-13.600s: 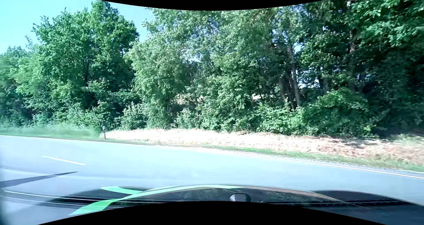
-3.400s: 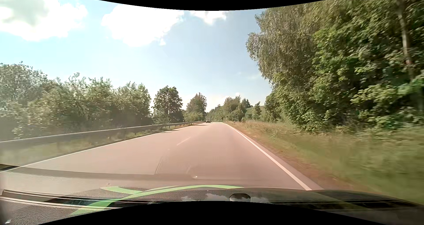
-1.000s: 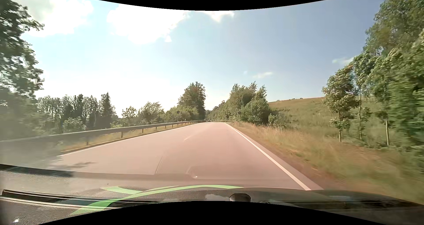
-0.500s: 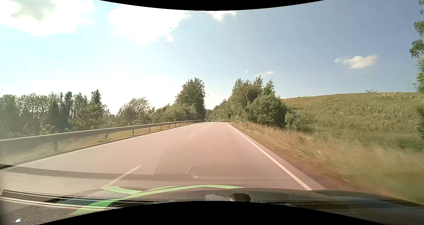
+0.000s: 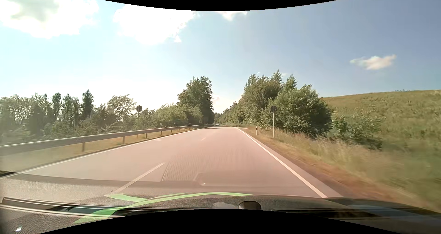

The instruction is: Follow the waypoints while adhering to traffic rules and regulations

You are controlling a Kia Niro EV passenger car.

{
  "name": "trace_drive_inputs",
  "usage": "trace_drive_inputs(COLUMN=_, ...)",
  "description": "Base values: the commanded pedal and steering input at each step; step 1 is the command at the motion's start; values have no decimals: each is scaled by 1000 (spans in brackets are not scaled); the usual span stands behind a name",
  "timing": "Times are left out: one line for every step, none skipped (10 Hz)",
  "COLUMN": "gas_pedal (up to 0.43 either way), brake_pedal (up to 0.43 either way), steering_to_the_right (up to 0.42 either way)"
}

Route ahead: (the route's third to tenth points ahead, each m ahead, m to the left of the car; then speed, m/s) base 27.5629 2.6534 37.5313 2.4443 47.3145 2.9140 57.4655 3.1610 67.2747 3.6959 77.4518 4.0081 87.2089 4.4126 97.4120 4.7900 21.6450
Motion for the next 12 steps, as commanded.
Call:
trace_drive_inputs(gas_pedal=441, brake_pedal=0, steering_to_the_right=-5)
trace_drive_inputs(gas_pedal=429, brake_pedal=0, steering_to_the_right=-5)
trace_drive_inputs(gas_pedal=421, brake_pedal=0, steering_to_the_right=-5)
trace_drive_inputs(gas_pedal=421, brake_pedal=0, steering_to_the_right=-6)
trace_drive_inputs(gas_pedal=421, brake_pedal=0, steering_to_the_right=-5)
trace_drive_inputs(gas_pedal=421, brake_pedal=0, steering_to_the_right=-6)
trace_drive_inputs(gas_pedal=429, brake_pedal=0, steering_to_the_right=-6)
trace_drive_inputs(gas_pedal=441, brake_pedal=0, steering_to_the_right=-6)
trace_drive_inputs(gas_pedal=449, brake_pedal=0, steering_to_the_right=-6)
trace_drive_inputs(gas_pedal=449, brake_pedal=0, steering_to_the_right=-5)
trace_drive_inputs(gas_pedal=449, brake_pedal=0, steering_to_the_right=-5)
trace_drive_inputs(gas_pedal=449, brake_pedal=0, steering_to_the_right=-5)
